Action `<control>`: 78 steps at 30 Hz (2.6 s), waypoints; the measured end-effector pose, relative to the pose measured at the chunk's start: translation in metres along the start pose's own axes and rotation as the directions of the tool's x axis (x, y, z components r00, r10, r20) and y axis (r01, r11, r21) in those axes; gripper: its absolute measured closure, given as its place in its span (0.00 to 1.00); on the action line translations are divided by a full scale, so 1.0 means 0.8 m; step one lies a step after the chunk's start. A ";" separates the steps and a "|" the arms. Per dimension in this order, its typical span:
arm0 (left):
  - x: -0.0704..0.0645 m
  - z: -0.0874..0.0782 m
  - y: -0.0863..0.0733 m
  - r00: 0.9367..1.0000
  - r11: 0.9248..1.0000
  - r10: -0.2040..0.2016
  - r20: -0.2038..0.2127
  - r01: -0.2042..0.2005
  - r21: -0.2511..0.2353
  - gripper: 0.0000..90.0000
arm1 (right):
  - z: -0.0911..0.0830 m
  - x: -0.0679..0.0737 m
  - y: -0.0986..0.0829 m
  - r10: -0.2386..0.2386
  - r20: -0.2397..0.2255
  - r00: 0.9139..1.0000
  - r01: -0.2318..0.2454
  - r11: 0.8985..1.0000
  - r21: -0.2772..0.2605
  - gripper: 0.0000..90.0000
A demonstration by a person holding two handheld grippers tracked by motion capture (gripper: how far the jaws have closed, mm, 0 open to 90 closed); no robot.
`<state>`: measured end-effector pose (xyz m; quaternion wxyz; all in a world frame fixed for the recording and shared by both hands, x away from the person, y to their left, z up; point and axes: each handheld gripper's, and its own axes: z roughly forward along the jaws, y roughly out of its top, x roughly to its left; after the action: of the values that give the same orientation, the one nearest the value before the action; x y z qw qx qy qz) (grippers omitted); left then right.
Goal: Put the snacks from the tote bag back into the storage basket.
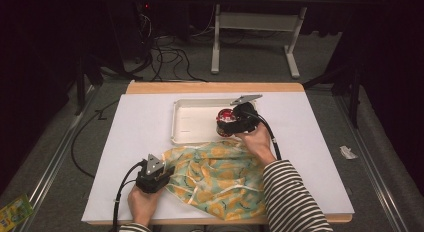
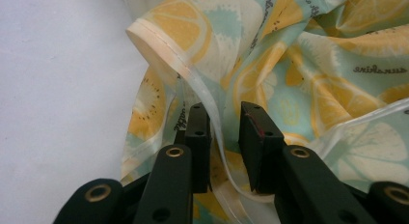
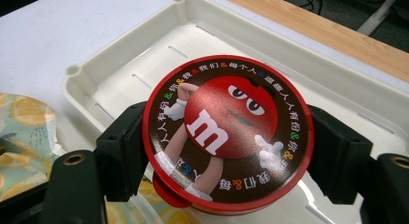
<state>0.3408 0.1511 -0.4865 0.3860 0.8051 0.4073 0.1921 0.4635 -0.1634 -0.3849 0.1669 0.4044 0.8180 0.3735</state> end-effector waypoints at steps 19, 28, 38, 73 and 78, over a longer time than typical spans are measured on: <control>0.000 0.000 0.000 1.000 1.000 0.002 0.001 -0.002 -0.003 0.83 | 0.021 -0.004 -0.005 0.003 0.007 1.000 -0.003 1.000 0.023 0.29; 0.000 0.000 0.000 1.000 1.000 0.002 0.001 -0.002 -0.004 0.83 | 0.028 -0.007 -0.007 0.000 0.009 1.000 -0.001 0.999 0.036 0.29; 0.000 0.000 0.000 1.000 1.000 0.001 0.003 -0.001 -0.003 0.83 | 0.034 -0.010 -0.008 0.006 0.008 1.000 -0.006 0.999 0.044 0.29; 0.000 0.000 0.000 1.000 1.000 0.002 0.001 -0.002 -0.001 0.83 | 0.052 -0.016 -0.013 0.023 0.003 1.000 -0.023 0.998 0.059 0.29; 0.000 0.000 0.000 1.000 1.000 0.001 0.001 -0.001 -0.002 0.83 | 0.058 -0.014 -0.015 0.013 -0.005 1.000 -0.012 0.997 0.082 0.29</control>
<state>0.3408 0.1514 -0.4865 0.3870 0.8051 0.4063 0.1923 0.4908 -0.1552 -0.4250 0.1455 0.4150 0.8306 0.3417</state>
